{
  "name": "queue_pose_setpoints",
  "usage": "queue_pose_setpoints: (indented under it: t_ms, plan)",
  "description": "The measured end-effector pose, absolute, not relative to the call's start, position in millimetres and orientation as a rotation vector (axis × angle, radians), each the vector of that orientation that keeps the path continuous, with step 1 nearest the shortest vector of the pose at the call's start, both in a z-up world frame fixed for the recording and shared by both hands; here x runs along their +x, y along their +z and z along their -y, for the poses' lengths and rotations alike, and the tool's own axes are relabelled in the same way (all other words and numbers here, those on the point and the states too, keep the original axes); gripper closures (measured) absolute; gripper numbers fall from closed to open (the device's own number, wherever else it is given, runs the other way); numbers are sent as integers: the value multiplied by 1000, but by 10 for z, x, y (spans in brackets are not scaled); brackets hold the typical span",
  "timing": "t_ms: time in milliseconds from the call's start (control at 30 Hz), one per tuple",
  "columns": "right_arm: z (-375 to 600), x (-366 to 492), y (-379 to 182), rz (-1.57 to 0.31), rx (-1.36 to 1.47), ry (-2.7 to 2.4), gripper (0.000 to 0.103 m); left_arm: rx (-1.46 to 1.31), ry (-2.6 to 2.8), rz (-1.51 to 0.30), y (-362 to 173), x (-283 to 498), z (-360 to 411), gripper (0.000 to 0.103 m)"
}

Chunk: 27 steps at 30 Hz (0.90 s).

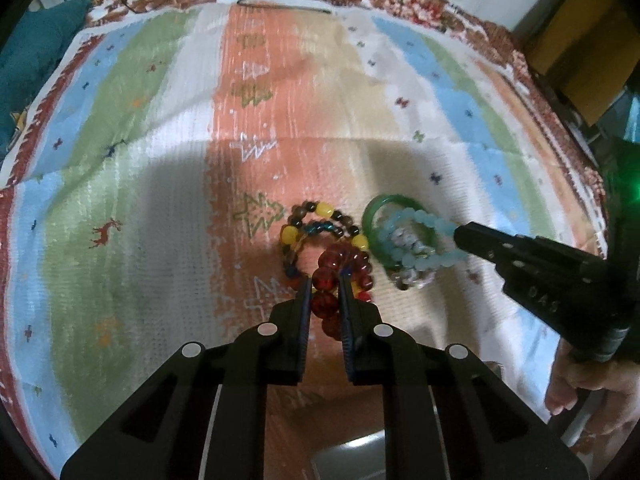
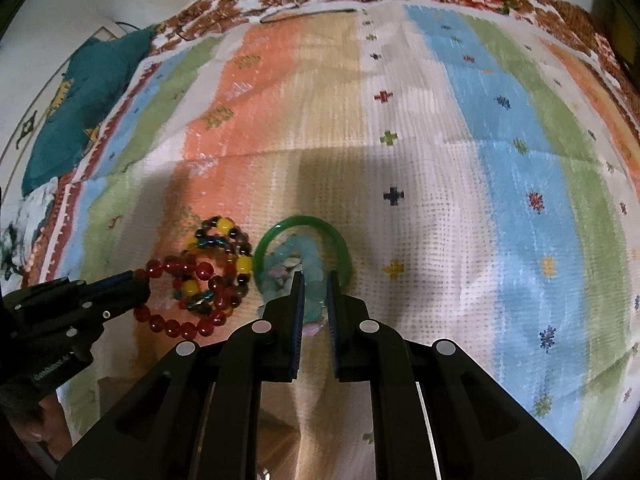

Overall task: Organize jewelry
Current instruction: 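Lift both held bracelets and carry them over the silver tin box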

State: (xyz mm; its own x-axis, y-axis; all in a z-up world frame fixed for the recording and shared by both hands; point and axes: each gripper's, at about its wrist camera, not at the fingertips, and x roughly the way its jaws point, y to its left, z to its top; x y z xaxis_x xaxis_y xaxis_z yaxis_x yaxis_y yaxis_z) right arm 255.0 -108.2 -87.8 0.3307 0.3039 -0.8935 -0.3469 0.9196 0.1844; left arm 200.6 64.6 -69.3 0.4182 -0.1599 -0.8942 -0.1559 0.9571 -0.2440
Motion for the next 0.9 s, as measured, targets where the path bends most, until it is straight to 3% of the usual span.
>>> queue_pose_setpoints:
  t_ms: [900]
  plan:
    - [1126, 1834, -101, -980, -74, 524, 91, -293, -49, -987, 39, 1391, -433, 90]
